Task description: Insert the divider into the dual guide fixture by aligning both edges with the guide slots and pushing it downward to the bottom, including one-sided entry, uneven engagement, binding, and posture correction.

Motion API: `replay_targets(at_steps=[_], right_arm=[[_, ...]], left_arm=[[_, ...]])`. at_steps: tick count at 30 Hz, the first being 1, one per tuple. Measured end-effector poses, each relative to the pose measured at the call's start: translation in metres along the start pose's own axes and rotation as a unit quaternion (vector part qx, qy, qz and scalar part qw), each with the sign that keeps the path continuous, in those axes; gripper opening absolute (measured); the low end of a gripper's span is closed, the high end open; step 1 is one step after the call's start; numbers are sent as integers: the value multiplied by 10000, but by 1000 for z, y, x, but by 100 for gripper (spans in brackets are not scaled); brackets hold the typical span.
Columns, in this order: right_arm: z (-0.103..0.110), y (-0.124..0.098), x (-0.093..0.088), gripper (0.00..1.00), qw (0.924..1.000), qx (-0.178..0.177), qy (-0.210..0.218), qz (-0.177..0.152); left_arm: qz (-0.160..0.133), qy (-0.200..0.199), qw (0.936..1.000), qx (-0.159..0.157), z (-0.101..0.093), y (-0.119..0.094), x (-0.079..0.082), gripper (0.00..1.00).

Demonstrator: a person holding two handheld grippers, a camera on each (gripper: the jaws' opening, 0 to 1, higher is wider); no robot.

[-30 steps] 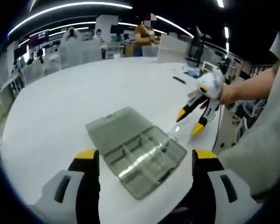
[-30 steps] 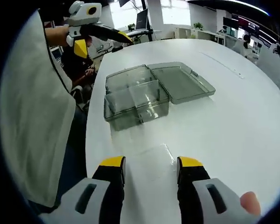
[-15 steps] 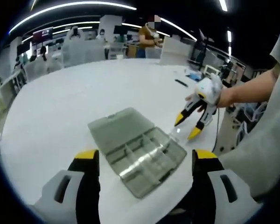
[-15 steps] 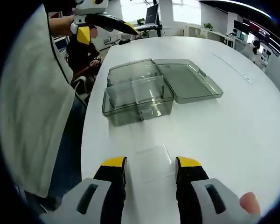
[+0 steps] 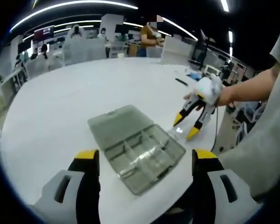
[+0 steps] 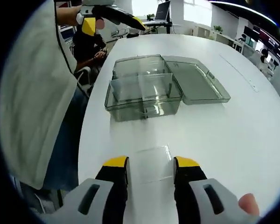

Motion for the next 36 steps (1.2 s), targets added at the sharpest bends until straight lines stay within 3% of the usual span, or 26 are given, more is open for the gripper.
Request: replay_targets(at_steps=[10, 16, 36], right_arm=[[0, 5, -3, 35, 9992, 64, -258, 284], [0, 6, -2, 37, 9990, 48, -344, 296], [0, 8, -1, 30, 9969, 17, -612, 502]], left_arm=[[23, -9, 10000, 21, -1, -3, -2, 79], [27, -32, 10000, 28, 0, -4, -5, 79], [33, -25, 10000, 15, 1, -5, -8, 78]])
Point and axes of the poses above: the point that each gripper's makers call its tool centre point, and the gripper's own axes: y roughly forward along the fingers, z roughly to its left, x roughly out of its top, the point moved 7 cm from there along -y, roughly backward along the fingers, and after that the axes turned 1 degree about y, right-handed, at the moved point
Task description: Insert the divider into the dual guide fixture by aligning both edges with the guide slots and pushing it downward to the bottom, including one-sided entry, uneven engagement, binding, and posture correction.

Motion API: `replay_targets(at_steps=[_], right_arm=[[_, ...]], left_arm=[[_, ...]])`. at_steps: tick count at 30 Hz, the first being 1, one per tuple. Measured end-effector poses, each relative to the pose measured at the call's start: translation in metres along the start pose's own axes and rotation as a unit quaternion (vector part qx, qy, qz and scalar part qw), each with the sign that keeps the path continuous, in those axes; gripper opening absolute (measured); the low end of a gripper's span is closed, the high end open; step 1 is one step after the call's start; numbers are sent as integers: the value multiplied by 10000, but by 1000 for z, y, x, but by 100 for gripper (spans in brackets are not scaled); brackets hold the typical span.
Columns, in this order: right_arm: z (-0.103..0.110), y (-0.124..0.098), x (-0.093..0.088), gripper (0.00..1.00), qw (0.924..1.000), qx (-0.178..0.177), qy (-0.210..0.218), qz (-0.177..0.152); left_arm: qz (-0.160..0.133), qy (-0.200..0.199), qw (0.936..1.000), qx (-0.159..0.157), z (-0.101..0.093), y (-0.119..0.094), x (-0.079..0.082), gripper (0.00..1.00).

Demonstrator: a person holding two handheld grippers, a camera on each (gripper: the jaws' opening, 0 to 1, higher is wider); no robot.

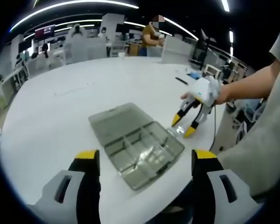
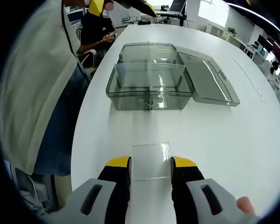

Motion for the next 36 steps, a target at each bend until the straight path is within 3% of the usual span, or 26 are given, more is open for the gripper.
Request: replay_targets(at_steps=[36], right_arm=[[1, -7, -2, 27, 9979, -305, 558, -134]], left_arm=[[36, 51, 9999, -89, -1, 2, -2, 77]])
Point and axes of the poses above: the point that each gripper's makers call its tool centre point, and the gripper's own axes: y roughly forward along the fingers, z roughly to its left, x roughly out of its top, the point moved 7 cm from there along -y, roughly backward along the fingers, and after that the axes turned 1 degree about y, right-handed, at the moved point
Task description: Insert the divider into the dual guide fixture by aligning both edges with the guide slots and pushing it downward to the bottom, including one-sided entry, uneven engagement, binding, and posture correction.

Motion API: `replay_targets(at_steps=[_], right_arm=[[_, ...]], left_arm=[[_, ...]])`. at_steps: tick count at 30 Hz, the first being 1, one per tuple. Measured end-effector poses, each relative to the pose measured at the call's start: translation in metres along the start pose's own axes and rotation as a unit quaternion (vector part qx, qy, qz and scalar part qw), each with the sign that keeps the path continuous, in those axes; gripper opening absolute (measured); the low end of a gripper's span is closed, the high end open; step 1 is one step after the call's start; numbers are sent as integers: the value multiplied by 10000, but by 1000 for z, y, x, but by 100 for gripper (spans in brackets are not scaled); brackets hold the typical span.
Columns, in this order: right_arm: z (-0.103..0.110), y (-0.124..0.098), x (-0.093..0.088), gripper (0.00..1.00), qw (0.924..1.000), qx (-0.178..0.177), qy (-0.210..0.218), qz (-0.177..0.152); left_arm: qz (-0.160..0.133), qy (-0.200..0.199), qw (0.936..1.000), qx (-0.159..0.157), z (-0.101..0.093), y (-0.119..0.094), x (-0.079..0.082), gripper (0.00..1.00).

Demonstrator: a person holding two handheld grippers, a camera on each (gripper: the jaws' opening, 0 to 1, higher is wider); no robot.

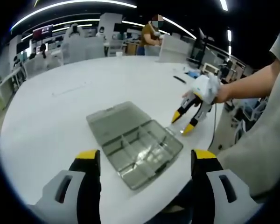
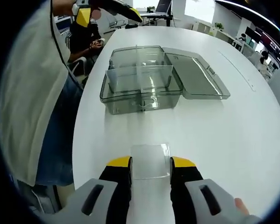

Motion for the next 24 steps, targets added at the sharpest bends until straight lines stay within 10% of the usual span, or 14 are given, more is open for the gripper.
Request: replay_targets(at_steps=[24], right_arm=[[-6, -15, 9, 27, 9989, -263, 213, -320]], left_arm=[[109, 137, 9994, -282, -7, 27, 14, 73]])
Point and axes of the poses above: the point that each gripper's makers call its tool centre point, and the gripper's own axes: y roughly forward along the fingers, z roughly to its left, x roughly out of its top, the point moved 7 cm from there along -y, roughly backward along the fingers, and after that the axes turned 1 degree about y, right-handed, at the moved point
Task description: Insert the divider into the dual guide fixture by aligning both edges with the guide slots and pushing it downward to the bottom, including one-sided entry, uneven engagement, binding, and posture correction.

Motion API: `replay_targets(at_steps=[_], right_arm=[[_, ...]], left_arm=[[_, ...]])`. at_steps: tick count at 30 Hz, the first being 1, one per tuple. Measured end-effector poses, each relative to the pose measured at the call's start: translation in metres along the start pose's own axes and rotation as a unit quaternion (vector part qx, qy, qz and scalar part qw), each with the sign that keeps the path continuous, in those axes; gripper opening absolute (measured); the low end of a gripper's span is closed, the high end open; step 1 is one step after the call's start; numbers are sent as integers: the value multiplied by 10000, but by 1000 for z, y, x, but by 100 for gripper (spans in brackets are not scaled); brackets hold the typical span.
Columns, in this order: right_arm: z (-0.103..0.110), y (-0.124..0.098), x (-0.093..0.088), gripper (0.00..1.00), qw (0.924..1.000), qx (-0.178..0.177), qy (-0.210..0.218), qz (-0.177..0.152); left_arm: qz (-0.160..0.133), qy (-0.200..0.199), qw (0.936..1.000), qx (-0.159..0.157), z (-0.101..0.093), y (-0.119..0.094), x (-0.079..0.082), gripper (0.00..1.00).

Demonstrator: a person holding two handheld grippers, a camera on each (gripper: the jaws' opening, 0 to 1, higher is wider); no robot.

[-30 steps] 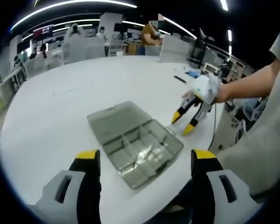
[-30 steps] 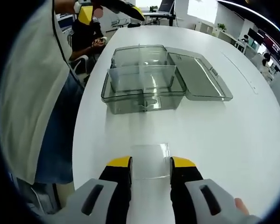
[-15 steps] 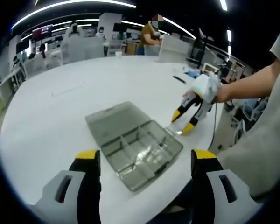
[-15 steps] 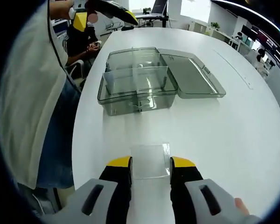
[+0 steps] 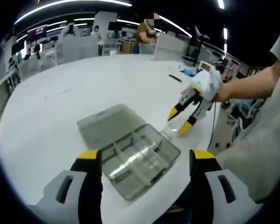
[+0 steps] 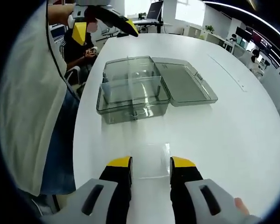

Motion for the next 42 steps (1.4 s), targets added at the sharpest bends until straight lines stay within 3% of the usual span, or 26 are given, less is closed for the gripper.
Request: replay_targets(at_steps=[20, 31, 42], right_arm=[[7, -18, 33, 27, 9988, -170, -271, -376], [16, -21, 56, 27, 9968, -167, -470, -624], [20, -23, 73, 27, 9947, -163, -642, -782]], left_arm=[[120, 82, 9990, -430, -16, 29, 14, 55], [174, -161, 9978, -620, -21, 38, 18, 41], [184, -435, 9962, -728, -23, 44, 19, 33]])
Point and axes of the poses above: the point that each gripper's makers call its tool centre point, and the gripper's own axes: y roughly forward along the fingers, z roughly to its left, x roughly out of its top, the point moved 7 cm from there along -y, roughly backward along the fingers, and after that the axes turned 1 degree about y, right-handed, at the moved point
